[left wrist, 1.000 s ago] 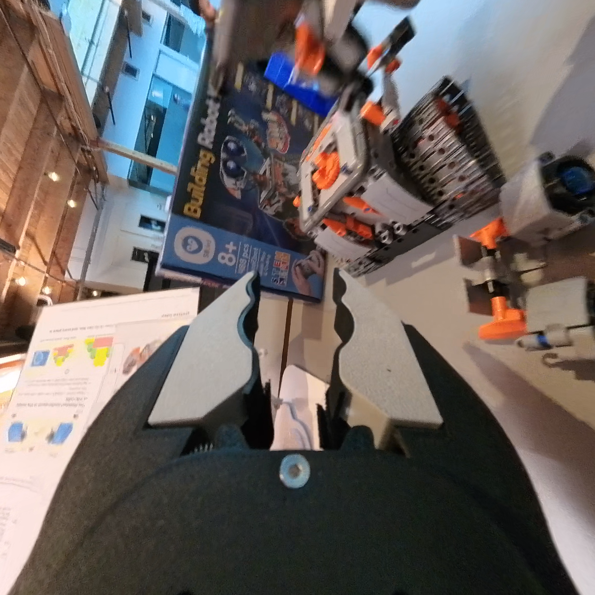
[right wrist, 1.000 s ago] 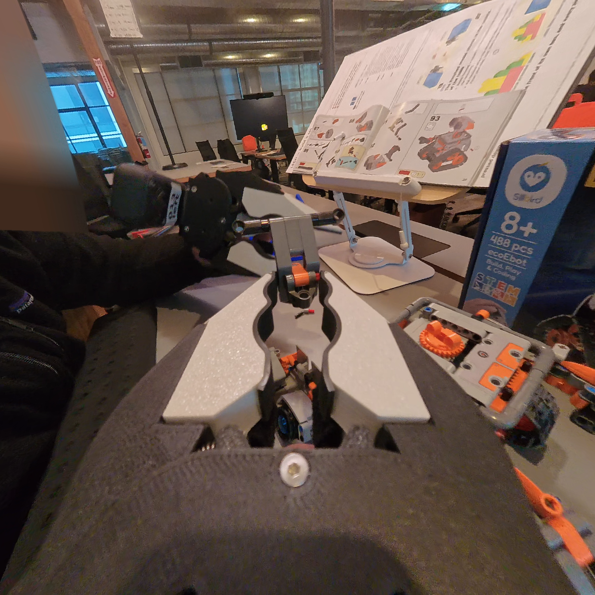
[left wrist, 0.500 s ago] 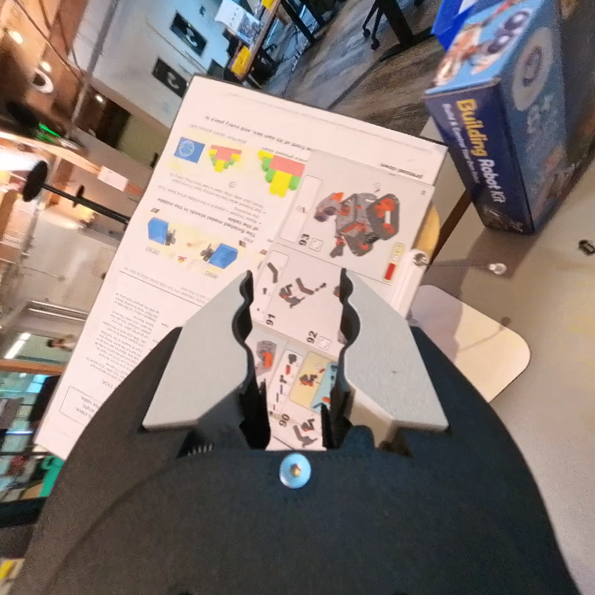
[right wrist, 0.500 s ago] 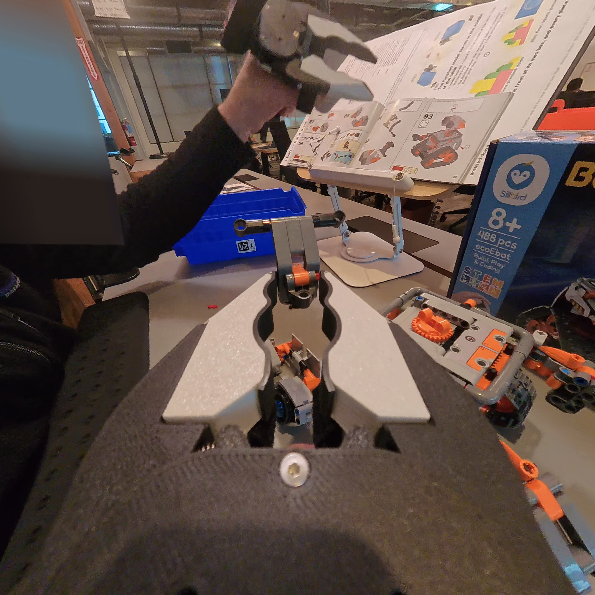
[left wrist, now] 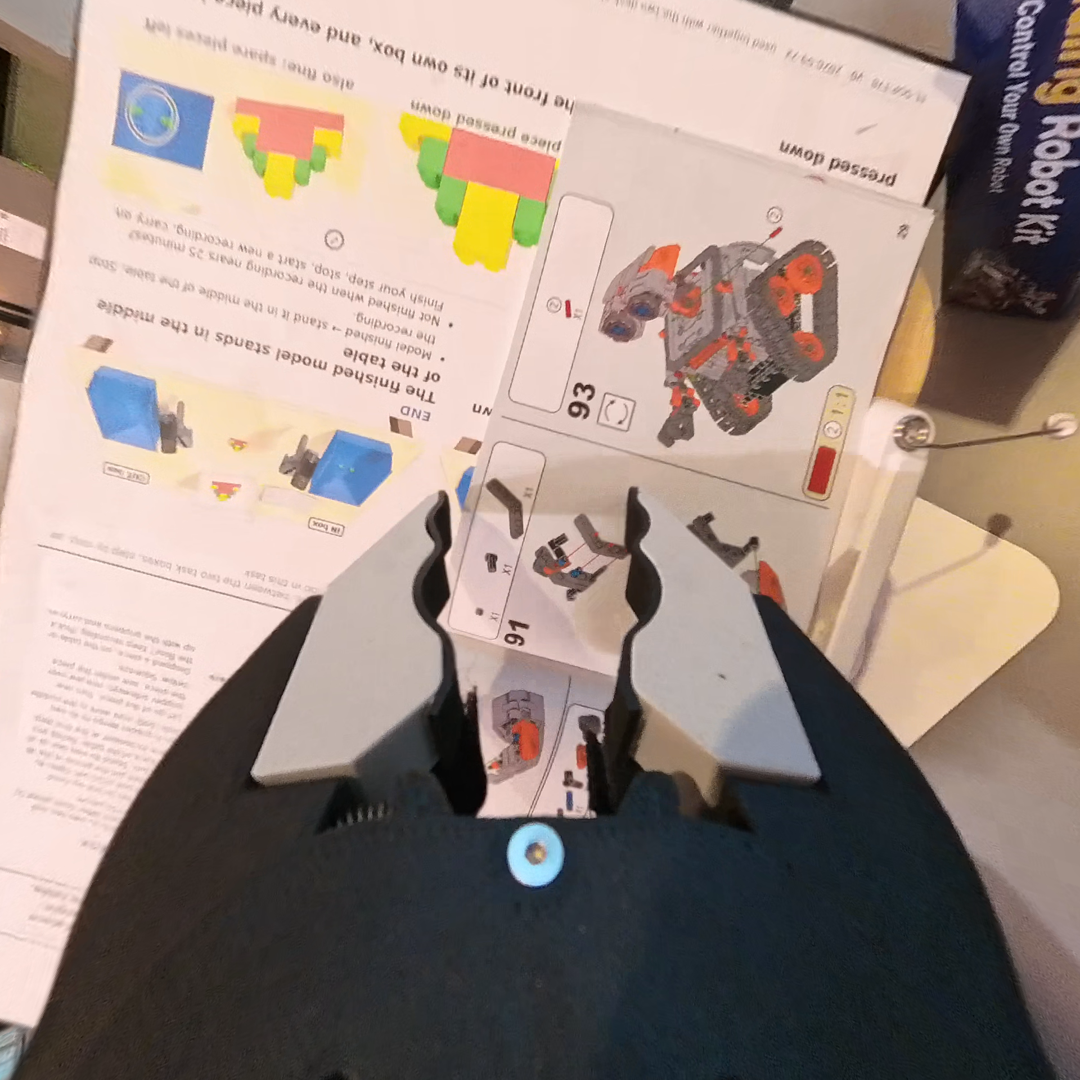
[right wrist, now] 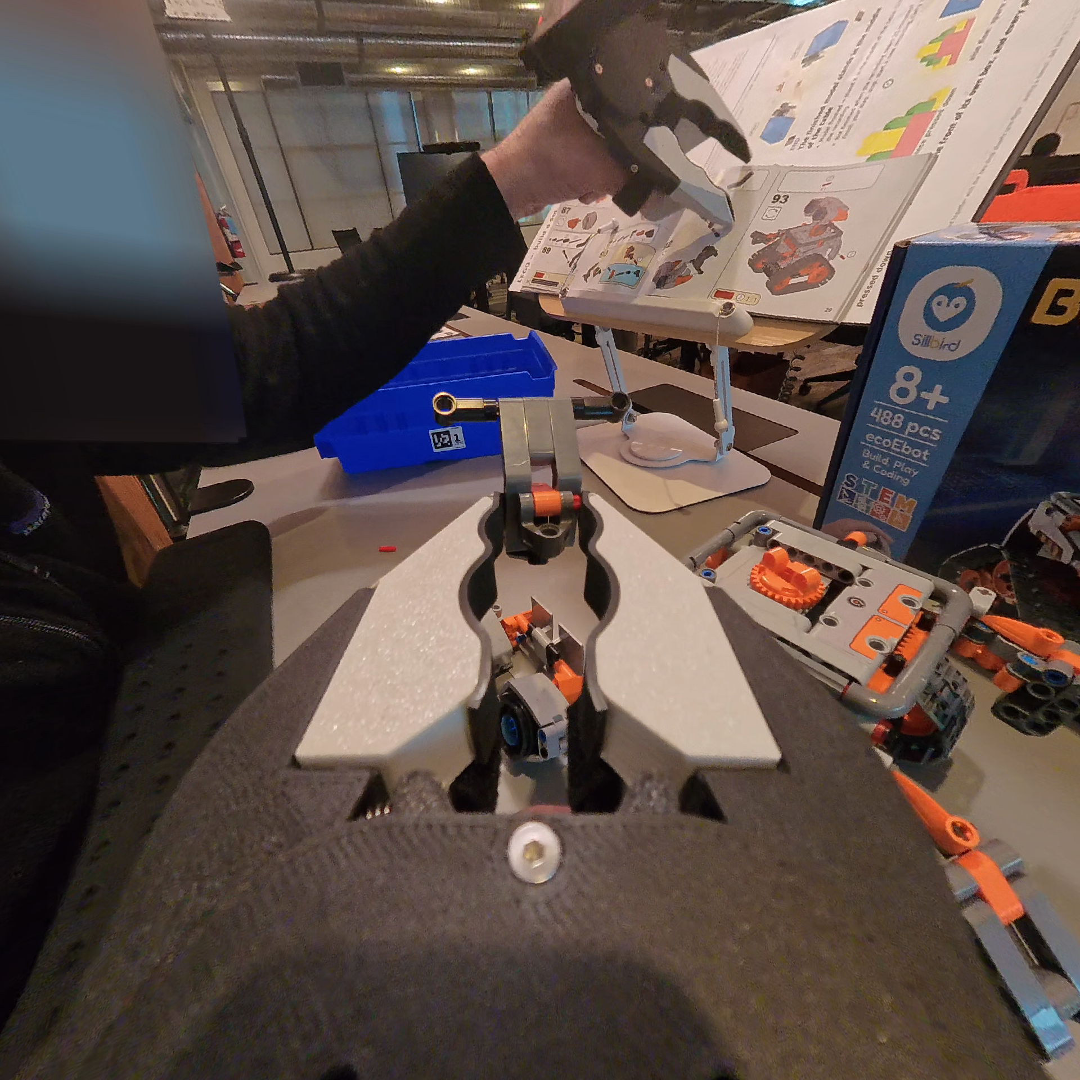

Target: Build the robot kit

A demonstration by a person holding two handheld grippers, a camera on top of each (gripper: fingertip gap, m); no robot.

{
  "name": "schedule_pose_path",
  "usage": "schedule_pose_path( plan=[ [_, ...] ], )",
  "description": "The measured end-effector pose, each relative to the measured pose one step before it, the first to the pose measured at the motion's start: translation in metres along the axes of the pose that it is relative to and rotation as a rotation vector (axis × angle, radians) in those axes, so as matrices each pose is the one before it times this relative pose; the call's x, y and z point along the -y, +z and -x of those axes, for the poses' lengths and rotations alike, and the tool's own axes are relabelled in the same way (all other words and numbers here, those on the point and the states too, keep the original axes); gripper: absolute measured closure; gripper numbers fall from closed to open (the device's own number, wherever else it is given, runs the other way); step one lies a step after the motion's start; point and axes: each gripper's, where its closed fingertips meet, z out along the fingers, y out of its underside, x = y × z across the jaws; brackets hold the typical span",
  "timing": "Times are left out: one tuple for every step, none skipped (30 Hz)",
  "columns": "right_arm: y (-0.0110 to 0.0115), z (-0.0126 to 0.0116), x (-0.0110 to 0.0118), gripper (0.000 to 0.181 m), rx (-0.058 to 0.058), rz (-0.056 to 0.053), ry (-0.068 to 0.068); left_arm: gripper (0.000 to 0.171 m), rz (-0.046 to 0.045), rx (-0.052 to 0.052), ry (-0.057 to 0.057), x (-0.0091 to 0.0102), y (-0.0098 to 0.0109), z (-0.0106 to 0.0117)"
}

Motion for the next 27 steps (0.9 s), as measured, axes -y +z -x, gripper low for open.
schedule_pose_path(
  plan=[
    [0.00000,-0.00008,-0.00004,0.157,0.0003,-0.0003,0.0015,0.115,-0.00663,-0.0020,-0.0035,-0.00185,0.00222,-0.00096],
    [0.00027,-0.00002,-0.00016,0.157,0.0002,0.0006,0.0004,0.116,-0.00828,-0.0032,-0.0089,-0.00124,0.00217,-0.00131],
    [0.00043,0.00000,-0.00049,0.157,0.0006,0.0016,0.0005,0.114,-0.00845,-0.0012,-0.0082,-0.00080,0.00151,-0.00089],
    [0.00045,-0.00003,-0.00072,0.157,0.0006,0.0026,0.0009,0.114,-0.01203,0.0033,-0.0039,0.00009,0.00021,0.00003],
    [0.00041,-0.00014,-0.00091,0.157,0.0000,0.0032,0.0007,0.114,-0.01049,0.0040,0.0003,0.00028,-0.00039,0.00004],
    [0.00023,-0.00019,-0.00061,0.157,-0.0004,0.0024,0.0004,0.114,-0.00826,0.0043,-0.0001,0.00009,-0.00026,-0.00009],
    [0.00014,-0.00011,-0.00015,0.157,-0.0003,0.0005,0.0006,0.115,-0.01063,0.0095,0.0060,0.00072,-0.00037,0.00005],
    [-0.00005,-0.00016,0.00013,0.157,-0.0002,-0.0009,0.0005,0.115,-0.01443,0.0177,0.0166,0.00109,-0.00068,0.00027],
    [-0.00022,-0.00001,0.00025,0.157,-0.0006,-0.0013,-0.0001,0.115,-0.00931,0.0163,0.0157,0.00035,-0.00031,-0.00022],
    [-0.00021,-0.00015,0.00023,0.157,-0.0006,-0.0010,-0.0001,0.115,-0.00742,0.0143,0.0080,0.00012,-0.00038,0.00002],
    [-0.00018,0.00014,0.00023,0.157,-0.0002,-0.0011,0.0001,0.115,-0.00995,0.0149,0.0067,0.00063,-0.00090,0.00049],
    [-0.00017,0.00026,0.00024,0.157,0.0007,-0.0012,-0.0001,0.116,-0.01033,0.0167,0.0115,0.00064,-0.00105,0.00040],
    [-0.00005,0.00046,0.00025,0.157,0.0007,-0.0006,-0.0010,0.116,-0.00565,0.0150,0.0118,0.00002,-0.00074,0.00006],
    [0.00005,0.00041,0.00018,0.157,0.0005,-0.0001,-0.0018,0.116,-0.00567,0.0158,0.0093,-0.00001,-0.00080,0.00044],
    [0.00000,0.00034,0.00009,0.157,0.0005,-0.0002,-0.0014,0.116,-0.00730,0.0158,0.0088,0.00045,-0.00092,0.00044],
    [-0.00004,0.00032,0.00012,0.157,0.0006,-0.0003,-0.0007,0.116,-0.00665,0.0137,0.0081,0.00035,-0.00081,0.00023],
    [-0.00012,0.00018,0.00007,0.157,0.0006,-0.0006,-0.0002,0.116,-0.00510,0.0119,0.0060,0.00004,-0.00038,0.00018],
    [-0.00019,0.00020,0.00032,0.157,0.0003,-0.0010,-0.0003,0.116,-0.00600,0.0104,0.0046,0.00014,-0.00037,0.00038],
    [-0.00014,0.00018,0.00019,0.157,-0.0002,-0.0008,-0.0007,0.116,-0.00563,0.0082,0.0039,0.00004,-0.00033,0.00022],
    [-0.00002,0.00002,0.00000,0.157,-0.0005,-0.0001,-0.0008,0.116,-0.00440,0.0064,0.0026,-0.00002,-0.00019,0.00028],
    [-0.00002,-0.00006,-0.00015,0.157,-0.0003,0.0004,-0.0002,0.116,-0.00495,0.0044,-0.0002,0.00021,-0.00026,0.00005],
    [0.00005,-0.00007,-0.00016,0.157,-0.0002,0.0005,0.0003,0.116,-0.00440,0.0035,0.0003,0.00019,-0.00019,0.00009],
    [0.00006,-0.00004,-0.00015,0.157,0.0000,0.0004,0.0004,0.116,-0.00274,0.0043,0.0021,0.00000,-0.00011,0.00013],
    [0.00020,-0.00011,-0.00019,0.157,0.0001,0.0008,0.0007,0.116,-0.00247,0.0032,0.0019,-0.00005,-0.00010,0.00011],
    [0.00019,-0.00013,-0.00032,0.157,0.0000,0.0010,0.0008,0.116,-0.00214,0.0017,0.0005,-0.00003,-0.00002,-0.00008],
    [0.00025,-0.00011,-0.00031,0.157,-0.0002,0.0010,0.0003,0.116,-0.00215,0.0014,0.0000,0.00006,-0.00008,0.00001],
    [0.00016,-0.00004,-0.00032,0.157,0.0000,0.0010,0.0001,0.116,-0.00123,0.0015,0.0003,-0.00007,-0.00011,0.00018]
  ],
)
